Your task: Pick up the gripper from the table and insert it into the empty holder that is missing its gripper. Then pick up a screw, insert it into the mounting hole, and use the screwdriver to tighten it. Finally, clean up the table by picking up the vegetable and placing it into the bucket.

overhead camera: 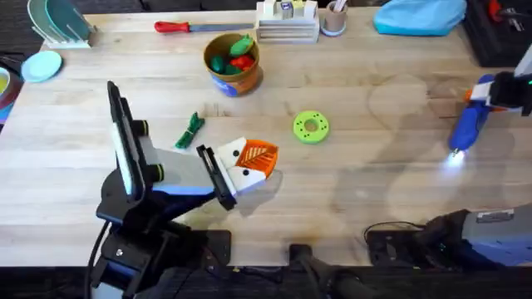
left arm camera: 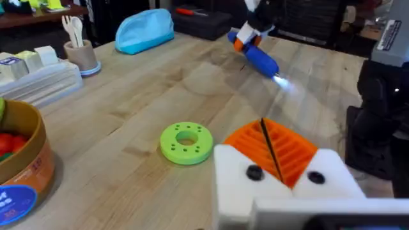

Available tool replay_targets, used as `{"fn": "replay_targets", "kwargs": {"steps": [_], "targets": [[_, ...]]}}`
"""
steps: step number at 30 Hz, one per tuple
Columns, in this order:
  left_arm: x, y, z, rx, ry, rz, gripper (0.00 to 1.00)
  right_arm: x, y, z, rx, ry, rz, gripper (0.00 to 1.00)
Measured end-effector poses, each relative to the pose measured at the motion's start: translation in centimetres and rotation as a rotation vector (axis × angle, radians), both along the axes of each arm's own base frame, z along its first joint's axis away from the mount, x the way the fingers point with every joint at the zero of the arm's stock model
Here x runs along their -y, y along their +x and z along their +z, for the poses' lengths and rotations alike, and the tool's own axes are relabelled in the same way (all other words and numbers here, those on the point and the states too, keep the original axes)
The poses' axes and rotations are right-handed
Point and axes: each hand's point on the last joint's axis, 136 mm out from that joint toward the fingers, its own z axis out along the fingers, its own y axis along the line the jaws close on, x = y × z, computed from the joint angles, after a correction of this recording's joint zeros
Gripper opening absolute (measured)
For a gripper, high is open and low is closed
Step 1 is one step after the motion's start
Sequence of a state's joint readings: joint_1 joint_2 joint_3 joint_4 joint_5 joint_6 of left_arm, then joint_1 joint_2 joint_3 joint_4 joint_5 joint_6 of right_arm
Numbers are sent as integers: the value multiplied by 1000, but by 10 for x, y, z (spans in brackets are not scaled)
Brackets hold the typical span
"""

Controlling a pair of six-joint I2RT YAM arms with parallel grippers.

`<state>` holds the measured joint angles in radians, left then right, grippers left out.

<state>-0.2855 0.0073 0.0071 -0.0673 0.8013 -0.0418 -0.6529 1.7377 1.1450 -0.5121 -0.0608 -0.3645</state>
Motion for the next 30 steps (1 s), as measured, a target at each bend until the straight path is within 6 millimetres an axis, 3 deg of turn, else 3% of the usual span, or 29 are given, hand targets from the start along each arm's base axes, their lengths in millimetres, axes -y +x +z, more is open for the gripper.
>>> {"fn": "replay_targets", "kwargs": {"steps": [3,8,17,22,30], "targets": [[0,0,0,0,0,0,6,1,4,34,78,-44,-23,19],[0,0,0,0,0,0,6,-11,9,107,245,-148,-9,19],[0,0,0,0,0,0,6,-78,1,226,557,-257,89,19],[0,0,0,0,0,0,6,-135,-12,272,780,-172,185,19],[0,0,0,0,0,0,6,-279,-33,307,1205,117,545,19]]}}
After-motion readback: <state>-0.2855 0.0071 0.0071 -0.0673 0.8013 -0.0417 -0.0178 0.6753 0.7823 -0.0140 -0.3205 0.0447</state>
